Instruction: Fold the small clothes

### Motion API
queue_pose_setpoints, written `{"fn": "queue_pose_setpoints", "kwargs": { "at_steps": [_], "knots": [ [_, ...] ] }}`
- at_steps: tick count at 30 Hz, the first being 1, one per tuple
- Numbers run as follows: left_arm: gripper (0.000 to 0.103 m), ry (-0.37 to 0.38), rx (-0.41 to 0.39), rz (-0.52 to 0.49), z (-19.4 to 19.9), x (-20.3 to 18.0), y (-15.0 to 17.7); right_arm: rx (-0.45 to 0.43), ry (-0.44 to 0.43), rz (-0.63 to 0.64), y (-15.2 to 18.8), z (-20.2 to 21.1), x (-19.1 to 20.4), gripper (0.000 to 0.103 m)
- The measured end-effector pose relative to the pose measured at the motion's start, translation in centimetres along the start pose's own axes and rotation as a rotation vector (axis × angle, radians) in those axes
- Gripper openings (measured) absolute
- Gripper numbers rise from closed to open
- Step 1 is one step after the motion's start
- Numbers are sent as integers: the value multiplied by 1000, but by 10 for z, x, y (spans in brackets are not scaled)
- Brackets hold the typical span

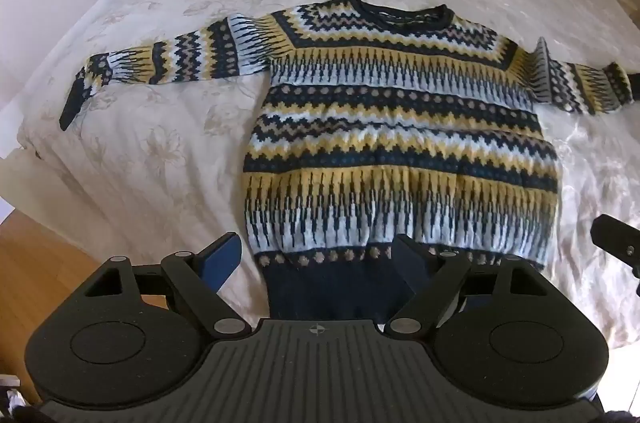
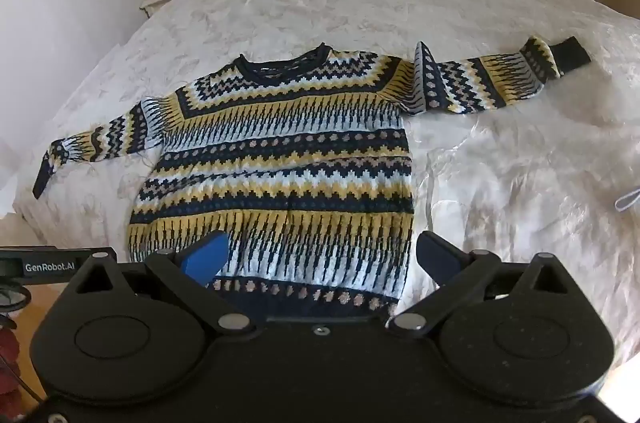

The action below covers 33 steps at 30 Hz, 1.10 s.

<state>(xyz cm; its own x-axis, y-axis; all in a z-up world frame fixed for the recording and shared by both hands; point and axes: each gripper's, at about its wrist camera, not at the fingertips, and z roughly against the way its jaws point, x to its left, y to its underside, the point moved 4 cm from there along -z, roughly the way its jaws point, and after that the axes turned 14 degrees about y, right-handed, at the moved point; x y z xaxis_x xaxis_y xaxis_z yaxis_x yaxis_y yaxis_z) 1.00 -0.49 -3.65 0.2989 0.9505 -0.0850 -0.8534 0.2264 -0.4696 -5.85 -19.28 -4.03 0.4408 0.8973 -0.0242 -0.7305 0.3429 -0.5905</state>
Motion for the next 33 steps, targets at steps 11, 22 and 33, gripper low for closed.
{"fn": "queue_pose_setpoints", "kwargs": {
  "at_steps": [11, 22, 33],
  "knots": [
    [82, 83, 69, 9, 7, 4, 0, 5, -19, -13, 0, 8, 1, 101],
    [82, 101, 87, 16, 8, 7, 4, 15, -26, -14, 1, 9, 9, 101],
    [82, 99, 98, 27, 6, 9, 6, 23, -34, -17, 3, 8, 13, 101]
  ]
}}
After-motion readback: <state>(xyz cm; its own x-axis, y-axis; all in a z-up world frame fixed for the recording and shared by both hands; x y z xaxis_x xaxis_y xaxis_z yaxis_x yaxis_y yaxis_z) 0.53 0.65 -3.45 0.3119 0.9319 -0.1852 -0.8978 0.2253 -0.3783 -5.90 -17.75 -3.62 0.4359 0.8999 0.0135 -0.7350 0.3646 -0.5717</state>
